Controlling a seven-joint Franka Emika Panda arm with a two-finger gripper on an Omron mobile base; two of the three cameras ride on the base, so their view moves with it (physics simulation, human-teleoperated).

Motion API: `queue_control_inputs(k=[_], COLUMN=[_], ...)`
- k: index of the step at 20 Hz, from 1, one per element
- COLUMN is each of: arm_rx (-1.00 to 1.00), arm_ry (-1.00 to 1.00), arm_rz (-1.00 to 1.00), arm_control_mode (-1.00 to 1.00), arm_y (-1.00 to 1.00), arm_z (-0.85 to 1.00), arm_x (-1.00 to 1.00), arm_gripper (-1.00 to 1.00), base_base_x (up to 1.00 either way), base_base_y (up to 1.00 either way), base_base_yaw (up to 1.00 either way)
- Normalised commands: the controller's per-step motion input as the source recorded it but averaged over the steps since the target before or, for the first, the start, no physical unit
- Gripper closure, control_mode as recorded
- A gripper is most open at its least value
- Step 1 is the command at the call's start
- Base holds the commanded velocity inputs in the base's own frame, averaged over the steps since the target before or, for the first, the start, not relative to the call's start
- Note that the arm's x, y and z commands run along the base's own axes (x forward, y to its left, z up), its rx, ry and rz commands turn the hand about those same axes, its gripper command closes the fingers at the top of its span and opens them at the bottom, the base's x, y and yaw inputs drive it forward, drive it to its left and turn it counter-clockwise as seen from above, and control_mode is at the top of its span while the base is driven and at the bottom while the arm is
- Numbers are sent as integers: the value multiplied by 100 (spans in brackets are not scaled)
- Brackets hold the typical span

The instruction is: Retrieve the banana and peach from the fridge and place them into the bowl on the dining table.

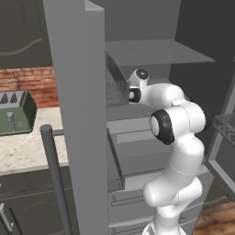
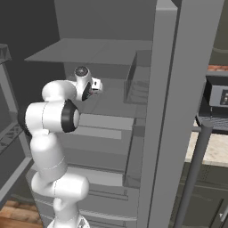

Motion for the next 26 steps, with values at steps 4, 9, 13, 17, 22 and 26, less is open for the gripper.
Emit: queue_control_inputs(k=[4,9,13,17,22,26], arm_rx=[-2,-2,-2,-3,-2,0], arm_ry=[5,5,5,1,0,0], arm_rz=[0,0,0,0,0,0], arm_control_mode=[-100,-100,-100,-100,-100,-100], arm_y=[5,12,12,4,1,0], arm_z=[-91,-84,-97,-100,-100,-100], arm_x=[0,0,-4,-26,-49,-71], arm_gripper=[-100,100,100,100,100,100], base_base_x=[0,0,0,0,0,0], base_base_y=[0,0,0,0,0,0], base_base_yaw=[0,0,0,0,0,0])
